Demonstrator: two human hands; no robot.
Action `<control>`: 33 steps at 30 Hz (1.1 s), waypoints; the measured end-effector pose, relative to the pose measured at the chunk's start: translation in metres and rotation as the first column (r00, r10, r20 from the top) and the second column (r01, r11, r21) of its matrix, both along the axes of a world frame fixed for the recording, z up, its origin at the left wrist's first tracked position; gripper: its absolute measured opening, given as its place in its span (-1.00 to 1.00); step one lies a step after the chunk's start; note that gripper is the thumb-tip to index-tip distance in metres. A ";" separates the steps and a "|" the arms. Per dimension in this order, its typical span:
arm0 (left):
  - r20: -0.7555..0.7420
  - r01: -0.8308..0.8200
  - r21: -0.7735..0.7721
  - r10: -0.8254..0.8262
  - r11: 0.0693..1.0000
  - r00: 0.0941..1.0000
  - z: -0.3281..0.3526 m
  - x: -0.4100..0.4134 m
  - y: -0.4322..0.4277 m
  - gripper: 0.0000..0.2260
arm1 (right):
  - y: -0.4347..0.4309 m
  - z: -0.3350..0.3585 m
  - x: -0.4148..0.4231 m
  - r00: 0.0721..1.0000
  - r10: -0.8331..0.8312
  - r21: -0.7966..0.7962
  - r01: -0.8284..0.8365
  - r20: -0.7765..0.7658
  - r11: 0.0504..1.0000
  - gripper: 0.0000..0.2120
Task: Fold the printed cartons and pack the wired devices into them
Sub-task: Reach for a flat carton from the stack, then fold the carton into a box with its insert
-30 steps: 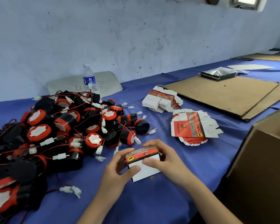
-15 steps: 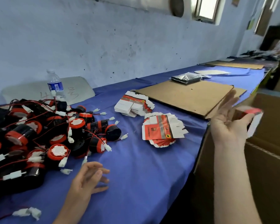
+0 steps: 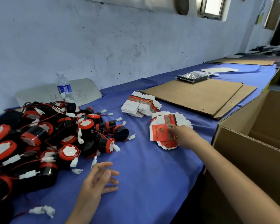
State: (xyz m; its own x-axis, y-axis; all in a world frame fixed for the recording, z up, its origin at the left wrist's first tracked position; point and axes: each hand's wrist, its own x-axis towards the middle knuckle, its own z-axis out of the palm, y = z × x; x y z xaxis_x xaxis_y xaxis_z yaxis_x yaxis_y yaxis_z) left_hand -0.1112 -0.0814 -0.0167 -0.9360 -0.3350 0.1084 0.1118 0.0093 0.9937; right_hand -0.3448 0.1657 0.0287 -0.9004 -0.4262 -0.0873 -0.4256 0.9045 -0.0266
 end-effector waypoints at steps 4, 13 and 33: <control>0.006 0.006 -0.010 -0.006 1.000 1.000 0.002 0.002 0.001 -0.83 | 0.003 0.002 -0.003 0.999 0.024 0.060 -0.021 -0.041 0.998 -0.44; 0.020 0.004 -0.019 -0.003 1.000 1.000 0.002 0.002 0.000 -0.83 | -0.005 0.037 -0.008 0.958 0.074 0.202 -0.017 -0.278 0.979 -0.67; -0.112 -0.143 0.025 0.145 0.989 0.983 0.002 -0.003 -0.002 -0.24 | -0.088 0.045 0.090 0.977 0.210 -0.896 -0.053 0.045 0.441 -0.60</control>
